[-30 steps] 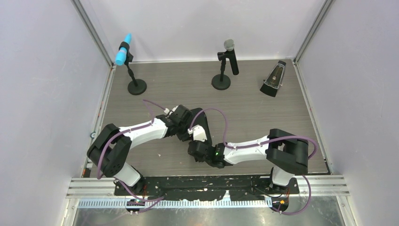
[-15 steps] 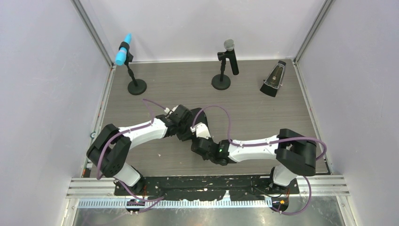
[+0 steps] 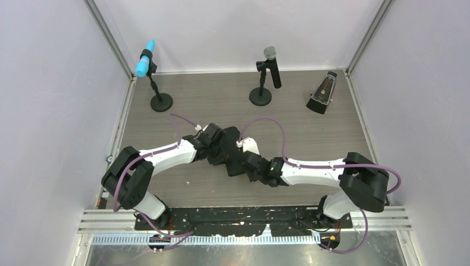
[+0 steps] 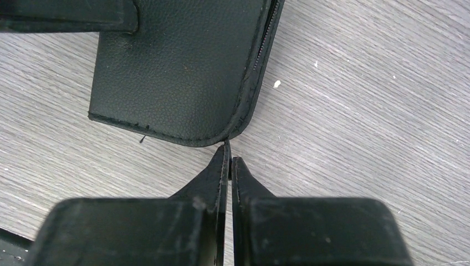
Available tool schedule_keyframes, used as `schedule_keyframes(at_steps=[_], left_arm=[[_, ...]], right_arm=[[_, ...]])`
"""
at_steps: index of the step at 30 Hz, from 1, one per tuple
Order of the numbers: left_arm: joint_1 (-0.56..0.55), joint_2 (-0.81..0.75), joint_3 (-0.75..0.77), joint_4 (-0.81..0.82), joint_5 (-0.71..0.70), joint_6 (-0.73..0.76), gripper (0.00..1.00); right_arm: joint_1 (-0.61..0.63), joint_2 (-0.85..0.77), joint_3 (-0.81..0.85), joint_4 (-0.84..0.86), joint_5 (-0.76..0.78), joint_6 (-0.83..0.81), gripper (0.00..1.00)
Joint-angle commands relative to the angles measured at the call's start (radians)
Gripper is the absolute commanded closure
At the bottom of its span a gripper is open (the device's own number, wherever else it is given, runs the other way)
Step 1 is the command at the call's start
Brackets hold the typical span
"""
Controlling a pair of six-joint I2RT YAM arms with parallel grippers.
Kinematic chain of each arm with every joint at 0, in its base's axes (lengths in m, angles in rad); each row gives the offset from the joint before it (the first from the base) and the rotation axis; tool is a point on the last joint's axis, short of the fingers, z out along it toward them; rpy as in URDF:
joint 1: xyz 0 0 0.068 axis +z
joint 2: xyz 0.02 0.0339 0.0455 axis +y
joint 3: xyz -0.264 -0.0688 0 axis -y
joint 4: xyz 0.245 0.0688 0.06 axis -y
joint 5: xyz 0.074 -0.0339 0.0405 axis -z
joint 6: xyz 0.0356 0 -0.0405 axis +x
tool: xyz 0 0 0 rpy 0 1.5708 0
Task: Sort the hair-cutting tools
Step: Zip the hairdressing tool bag at the center of the board.
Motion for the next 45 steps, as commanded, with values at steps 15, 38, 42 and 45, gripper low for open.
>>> schedule_keyframes(at_steps=[15,38,42,45], left_arm=[[0.144,-0.339,-0.168,-0.117,-0.104,0.055,0.14],[0.088,-0.442,-0.481,0.251,0.116,-0.255,0.51],[0.089,-0.458,-0.464,0.165,0.069,-0.240,0.81],[0.092,-0.467,-0.430,0.080,0.033,-0.195,0.93]], right_arm=[[0.057,0.107,0.131,0.123,-0.186,0.026,0.95],[0.099,0.229,0.222,0.220,-0.221,0.051,0.95],[0.098,0.199,0.178,0.183,-0.147,0.026,0.95],[0.083,0.160,0.120,0.149,-0.076,0.005,0.95]])
